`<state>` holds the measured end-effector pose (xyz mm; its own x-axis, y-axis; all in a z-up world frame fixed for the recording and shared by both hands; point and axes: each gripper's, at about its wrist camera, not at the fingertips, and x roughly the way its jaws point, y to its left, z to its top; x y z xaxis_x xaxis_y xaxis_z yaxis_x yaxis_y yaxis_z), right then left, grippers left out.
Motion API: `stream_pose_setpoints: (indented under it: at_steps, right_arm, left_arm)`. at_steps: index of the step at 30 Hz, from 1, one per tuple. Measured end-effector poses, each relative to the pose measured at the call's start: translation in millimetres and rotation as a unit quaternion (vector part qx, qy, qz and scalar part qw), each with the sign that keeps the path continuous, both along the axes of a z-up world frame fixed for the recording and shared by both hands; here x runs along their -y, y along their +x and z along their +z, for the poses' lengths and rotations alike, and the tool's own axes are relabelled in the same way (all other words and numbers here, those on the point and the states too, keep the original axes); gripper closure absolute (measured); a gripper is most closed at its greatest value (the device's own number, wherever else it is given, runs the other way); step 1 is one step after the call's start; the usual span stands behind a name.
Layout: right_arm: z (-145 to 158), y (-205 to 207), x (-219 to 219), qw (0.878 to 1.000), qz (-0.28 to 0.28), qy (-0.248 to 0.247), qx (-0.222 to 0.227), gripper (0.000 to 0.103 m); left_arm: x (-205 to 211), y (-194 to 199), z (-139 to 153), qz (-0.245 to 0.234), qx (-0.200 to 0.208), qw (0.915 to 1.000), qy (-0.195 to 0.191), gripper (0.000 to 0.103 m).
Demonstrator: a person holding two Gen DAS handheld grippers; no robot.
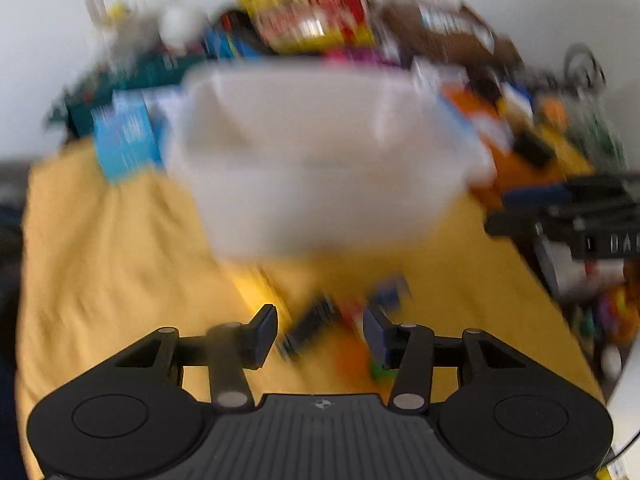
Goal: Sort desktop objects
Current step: 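Grasp the green brick with the right tool while the left tool grasps the orange square brick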
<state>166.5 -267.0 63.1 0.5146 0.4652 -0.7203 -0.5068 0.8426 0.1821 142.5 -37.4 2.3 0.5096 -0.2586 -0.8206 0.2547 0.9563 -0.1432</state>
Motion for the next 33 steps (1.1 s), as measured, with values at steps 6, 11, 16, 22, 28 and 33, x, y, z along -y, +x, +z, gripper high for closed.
stream_pose_setpoints:
  at_steps: [6,11,16,22,28,33]
  right_arm:
    - [-40.6,-17.7,1.6,0.998,-0.007,-0.024,-0.052,0.047]
    - [-48.3,-23.2,-8.5,0.998,-0.003,-0.029,-0.060,0.047]
    - [-63.2,-27.1,-37.7,0.998,0.012,-0.028,-0.059,0.047]
    - [-86.2,-22.1,-80.9,0.997,0.021,-0.045,-0.056,0.048]
    - [-85.3,-24.5,-81.6,0.997,0.028,-0.053,-0.056,0.067]
    - [-31.2,-30.4,-42.2,0.999,0.016,-0.006,-0.037,0.067]
  left_arm:
    - [35.6,-23.7,-57.9,-0.014,-0.059,0.9981,0.006,0.052]
    - [42.6,-21.5,-77.1,-0.006,-0.061,0.9981,0.008,0.061]
    - [28.4,-36.7,-71.8,-0.011,-0.034,0.9991,0.021,0.061]
    - [-9.0,-48.4,-59.7,0.030,-0.035,0.9988,0.016,0.061]
    - [-24.3,-51.2,-43.0,0.050,-0.019,0.9986,-0.001,0.061]
    - [-26.6,-43.3,-9.1,0.043,0.009,0.9987,-0.026,0.061]
